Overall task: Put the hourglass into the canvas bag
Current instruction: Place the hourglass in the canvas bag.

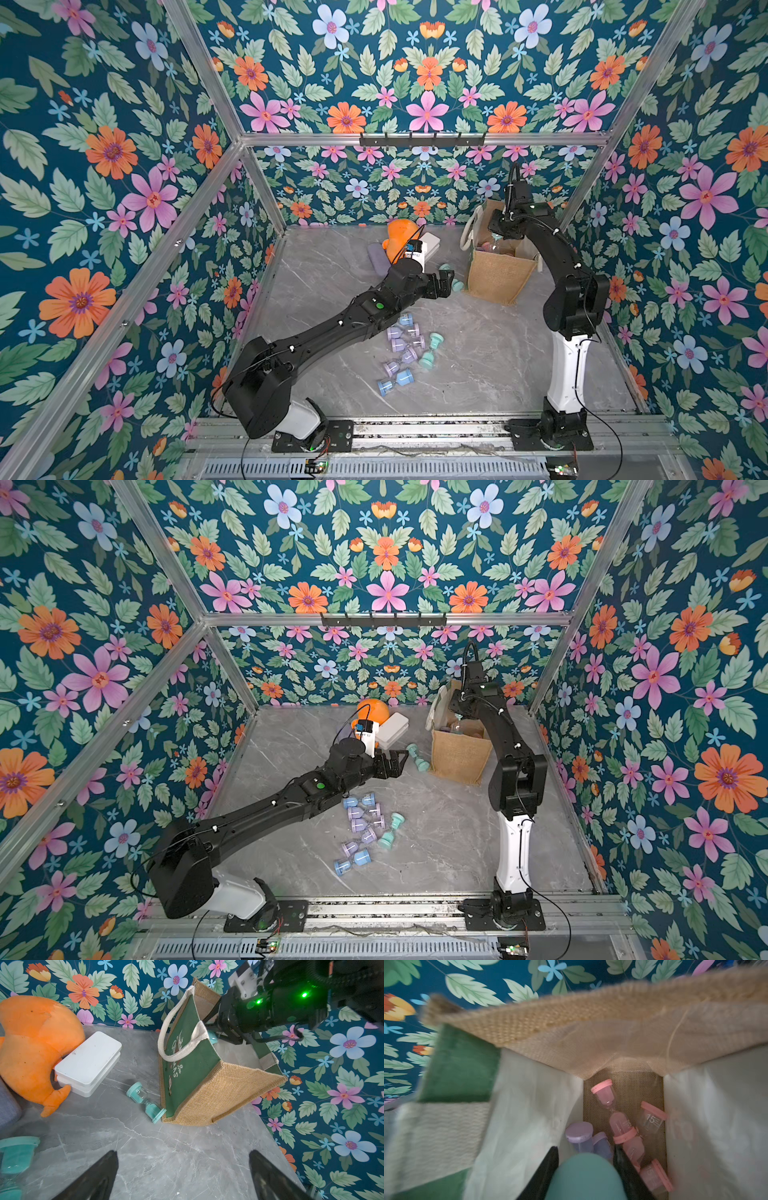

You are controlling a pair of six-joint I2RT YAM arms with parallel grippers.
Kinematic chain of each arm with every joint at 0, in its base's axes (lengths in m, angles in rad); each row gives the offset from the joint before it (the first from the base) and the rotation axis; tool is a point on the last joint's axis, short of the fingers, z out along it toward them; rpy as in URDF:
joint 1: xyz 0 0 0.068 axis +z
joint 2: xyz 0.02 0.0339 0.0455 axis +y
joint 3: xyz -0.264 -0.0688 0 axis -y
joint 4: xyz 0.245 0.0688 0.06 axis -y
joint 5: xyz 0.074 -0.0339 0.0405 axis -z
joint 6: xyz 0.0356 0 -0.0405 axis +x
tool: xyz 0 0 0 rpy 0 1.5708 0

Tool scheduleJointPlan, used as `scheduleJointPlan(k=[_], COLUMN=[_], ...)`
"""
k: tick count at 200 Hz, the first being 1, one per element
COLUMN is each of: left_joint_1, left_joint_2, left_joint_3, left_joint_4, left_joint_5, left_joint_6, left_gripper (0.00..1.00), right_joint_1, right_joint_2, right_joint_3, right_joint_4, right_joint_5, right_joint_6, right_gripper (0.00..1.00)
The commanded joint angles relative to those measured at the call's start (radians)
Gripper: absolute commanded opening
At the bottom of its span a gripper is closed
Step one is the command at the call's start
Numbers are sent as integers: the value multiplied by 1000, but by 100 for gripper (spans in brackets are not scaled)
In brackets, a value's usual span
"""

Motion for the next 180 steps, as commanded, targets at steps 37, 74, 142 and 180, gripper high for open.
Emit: scheduleJointPlan(k=[37, 74, 142, 180], left_joint_1=[-2, -2, -1, -1], left_joint_2=[-25, -39, -60, -82], left_joint_3=[-21, -33, -32, -36], left_joint_4=[15, 26, 16, 8], left_joint_5=[-23, -33, -37, -55], left_joint_6=[18, 9, 10, 19], left_gripper=[100, 100, 100, 100], right_joint_1=[-28, -30, -31, -31], right_joint_2=[62, 91, 74, -8], right_joint_3=[-33, -47, -31, -8], right_joint_4=[33, 34, 4, -16], right_joint_5=[-3, 25, 33, 4], right_joint_6=[59, 48, 21, 9], right_gripper=[37, 39, 58, 66])
